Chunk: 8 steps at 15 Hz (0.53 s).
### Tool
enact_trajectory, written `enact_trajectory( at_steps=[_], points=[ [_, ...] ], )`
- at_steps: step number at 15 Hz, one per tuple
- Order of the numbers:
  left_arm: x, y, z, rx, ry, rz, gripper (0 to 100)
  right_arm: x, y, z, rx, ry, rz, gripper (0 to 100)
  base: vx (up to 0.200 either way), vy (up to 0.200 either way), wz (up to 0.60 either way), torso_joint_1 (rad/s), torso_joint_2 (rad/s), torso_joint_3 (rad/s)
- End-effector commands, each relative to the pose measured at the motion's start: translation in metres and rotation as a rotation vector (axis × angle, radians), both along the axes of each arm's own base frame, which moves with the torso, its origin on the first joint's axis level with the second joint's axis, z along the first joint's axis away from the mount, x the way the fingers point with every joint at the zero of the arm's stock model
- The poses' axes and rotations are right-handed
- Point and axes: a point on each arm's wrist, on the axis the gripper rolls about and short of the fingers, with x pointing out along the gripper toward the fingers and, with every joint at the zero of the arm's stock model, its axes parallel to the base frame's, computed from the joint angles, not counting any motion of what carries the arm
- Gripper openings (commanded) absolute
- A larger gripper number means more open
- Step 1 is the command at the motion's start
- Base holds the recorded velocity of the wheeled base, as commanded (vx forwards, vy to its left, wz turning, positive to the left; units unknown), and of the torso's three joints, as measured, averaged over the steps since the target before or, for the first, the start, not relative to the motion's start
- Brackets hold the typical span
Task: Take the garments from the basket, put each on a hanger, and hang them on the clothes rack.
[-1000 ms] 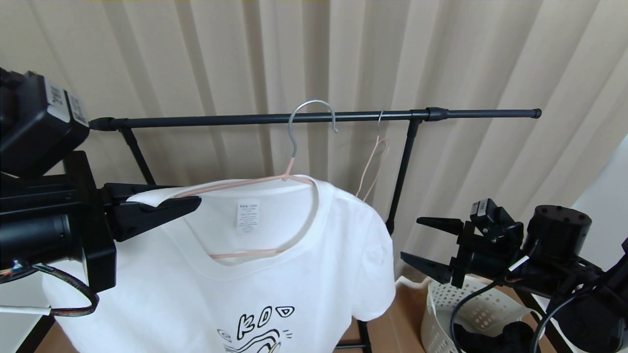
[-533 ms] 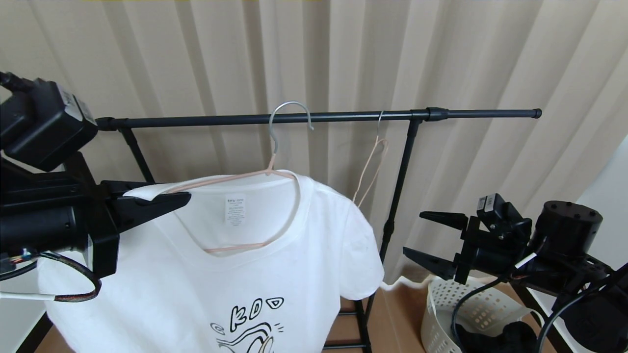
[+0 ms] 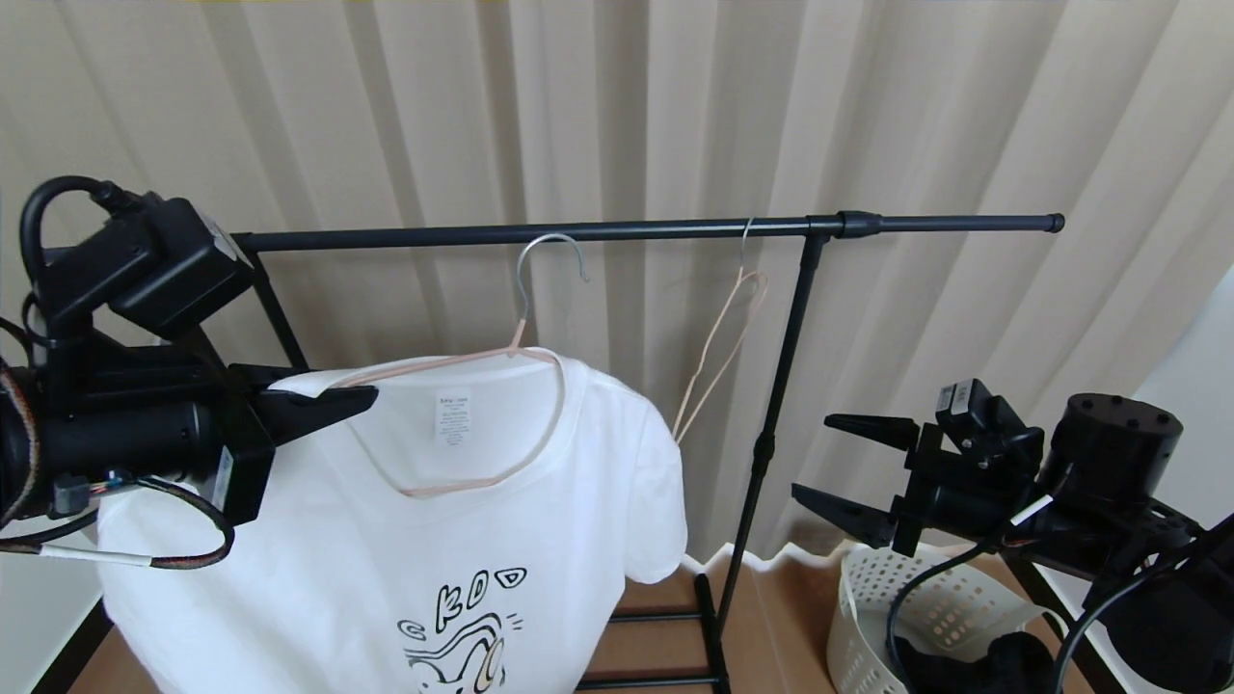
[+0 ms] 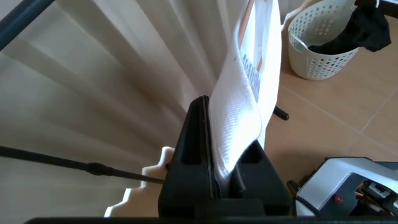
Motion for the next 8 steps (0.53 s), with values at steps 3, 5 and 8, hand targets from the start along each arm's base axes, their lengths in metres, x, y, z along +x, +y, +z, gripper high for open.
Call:
enact_trajectory(
  at_steps=[3, 5, 8],
  points=[
    [0.0133, 0.0039, -0.0098, 0.031, 0.042, 0.063, 0, 0.0004, 0.0001, -0.0008, -0.001, 0.002, 0.001, 100, 0.000, 0.000, 0.00, 0.000, 0.00, 0.000],
    [0.0159, 0.0041, -0.0118, 0.051, 0.045, 0.097, 0, 0.0004, 0.0001, -0.0008, -0.001, 0.002, 0.001, 100, 0.000, 0.000, 0.00, 0.000, 0.00, 0.000],
    [0.0176, 0.0037, -0.0121, 0.055, 0.045, 0.100, 0, 0.0004, 0.0001, -0.0008, -0.001, 0.002, 0.001, 100, 0.000, 0.000, 0.00, 0.000, 0.00, 0.000]
  ],
)
